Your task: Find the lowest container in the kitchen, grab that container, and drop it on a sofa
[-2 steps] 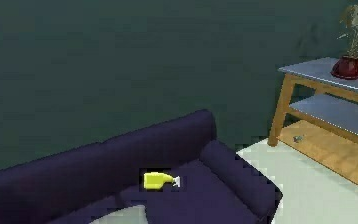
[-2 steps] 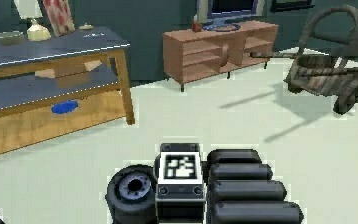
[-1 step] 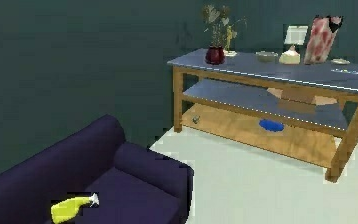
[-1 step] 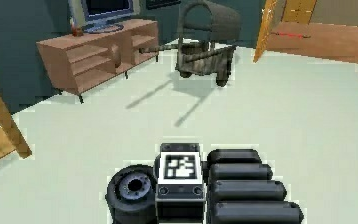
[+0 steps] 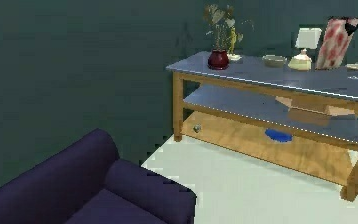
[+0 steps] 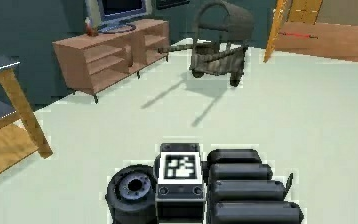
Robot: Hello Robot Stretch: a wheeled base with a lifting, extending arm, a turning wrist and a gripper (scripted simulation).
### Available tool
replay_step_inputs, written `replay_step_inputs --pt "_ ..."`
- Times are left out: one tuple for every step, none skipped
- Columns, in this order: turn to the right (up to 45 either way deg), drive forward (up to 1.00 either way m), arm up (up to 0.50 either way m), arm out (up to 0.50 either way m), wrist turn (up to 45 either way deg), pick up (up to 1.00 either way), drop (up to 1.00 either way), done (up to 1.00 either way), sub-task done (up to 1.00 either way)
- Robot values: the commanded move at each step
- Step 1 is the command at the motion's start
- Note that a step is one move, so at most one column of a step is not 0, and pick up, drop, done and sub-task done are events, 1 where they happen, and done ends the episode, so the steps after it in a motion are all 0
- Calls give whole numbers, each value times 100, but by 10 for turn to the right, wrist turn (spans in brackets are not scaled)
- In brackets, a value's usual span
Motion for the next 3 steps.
replay_step_inputs --pt "360 0 0 0 0 0 0 0 0" --pt "0 35 0 0 0 0 0 0 0" --pt "450 0 0 0 0 0 0 0 0"
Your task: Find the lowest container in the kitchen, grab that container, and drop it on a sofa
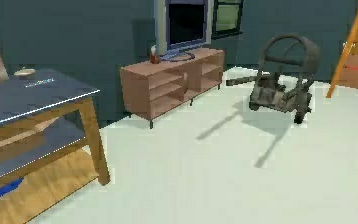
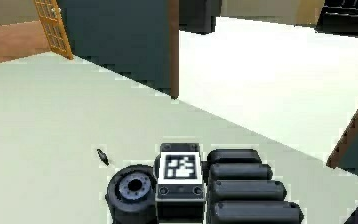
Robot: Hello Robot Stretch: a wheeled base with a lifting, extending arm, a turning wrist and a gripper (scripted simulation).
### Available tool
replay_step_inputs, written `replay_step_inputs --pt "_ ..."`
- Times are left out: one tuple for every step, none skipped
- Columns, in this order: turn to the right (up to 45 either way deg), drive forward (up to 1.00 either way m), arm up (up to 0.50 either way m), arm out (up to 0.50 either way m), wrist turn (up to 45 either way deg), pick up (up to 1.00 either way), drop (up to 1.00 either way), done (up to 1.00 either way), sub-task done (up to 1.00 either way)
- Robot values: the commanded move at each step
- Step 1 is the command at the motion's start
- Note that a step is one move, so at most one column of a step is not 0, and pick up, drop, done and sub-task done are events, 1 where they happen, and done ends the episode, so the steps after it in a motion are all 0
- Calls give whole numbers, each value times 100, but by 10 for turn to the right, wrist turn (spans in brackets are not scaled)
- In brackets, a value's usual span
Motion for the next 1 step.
replay_step_inputs --pt "450 0 0 0 0 0 0 0 0"
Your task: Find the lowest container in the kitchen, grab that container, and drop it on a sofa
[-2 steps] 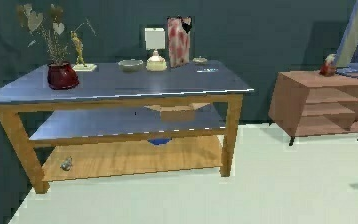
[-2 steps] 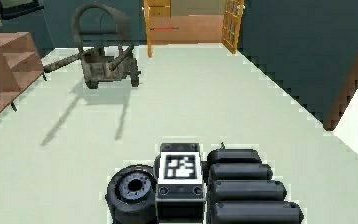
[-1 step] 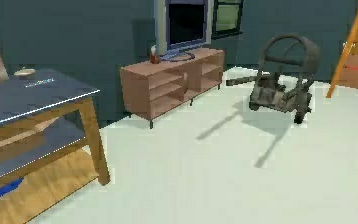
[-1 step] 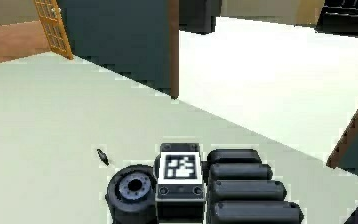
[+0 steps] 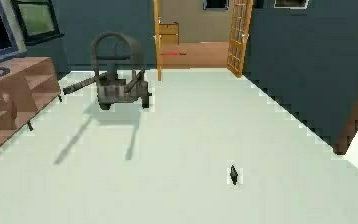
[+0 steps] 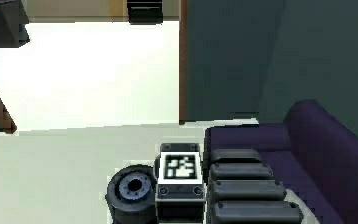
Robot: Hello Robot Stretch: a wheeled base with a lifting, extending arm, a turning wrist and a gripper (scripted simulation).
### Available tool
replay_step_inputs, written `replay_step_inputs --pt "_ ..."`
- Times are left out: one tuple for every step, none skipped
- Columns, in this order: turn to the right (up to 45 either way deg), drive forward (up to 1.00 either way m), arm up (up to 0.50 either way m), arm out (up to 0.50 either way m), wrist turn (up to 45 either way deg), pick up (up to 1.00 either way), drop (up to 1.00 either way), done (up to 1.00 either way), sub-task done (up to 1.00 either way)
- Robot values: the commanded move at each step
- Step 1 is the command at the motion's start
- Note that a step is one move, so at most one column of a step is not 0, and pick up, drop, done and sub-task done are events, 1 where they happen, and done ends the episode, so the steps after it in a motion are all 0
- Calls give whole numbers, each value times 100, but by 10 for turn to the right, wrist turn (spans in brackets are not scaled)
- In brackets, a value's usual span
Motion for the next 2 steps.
replay_step_inputs --pt "450 0 0 0 0 0 0 0 0" --pt "210 0 0 0 0 0 0 0 0"
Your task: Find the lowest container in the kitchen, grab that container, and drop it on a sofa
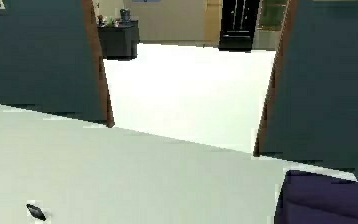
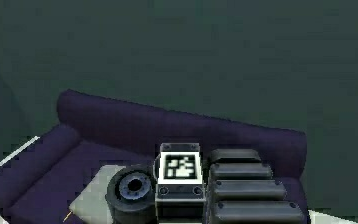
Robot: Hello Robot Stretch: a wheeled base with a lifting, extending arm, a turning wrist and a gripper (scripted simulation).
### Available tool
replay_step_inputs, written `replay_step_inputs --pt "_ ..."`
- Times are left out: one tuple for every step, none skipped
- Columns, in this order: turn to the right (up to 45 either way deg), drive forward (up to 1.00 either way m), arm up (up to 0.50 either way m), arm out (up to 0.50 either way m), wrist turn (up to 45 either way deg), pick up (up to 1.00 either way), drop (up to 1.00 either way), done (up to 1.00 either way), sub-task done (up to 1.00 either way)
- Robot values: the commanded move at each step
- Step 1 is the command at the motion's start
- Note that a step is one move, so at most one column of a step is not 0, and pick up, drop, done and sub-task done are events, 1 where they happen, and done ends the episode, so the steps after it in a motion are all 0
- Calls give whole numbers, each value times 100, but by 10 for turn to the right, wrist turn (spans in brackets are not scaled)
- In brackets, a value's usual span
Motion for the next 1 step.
replay_step_inputs --pt "30 0 0 0 0 0 0 0 0"
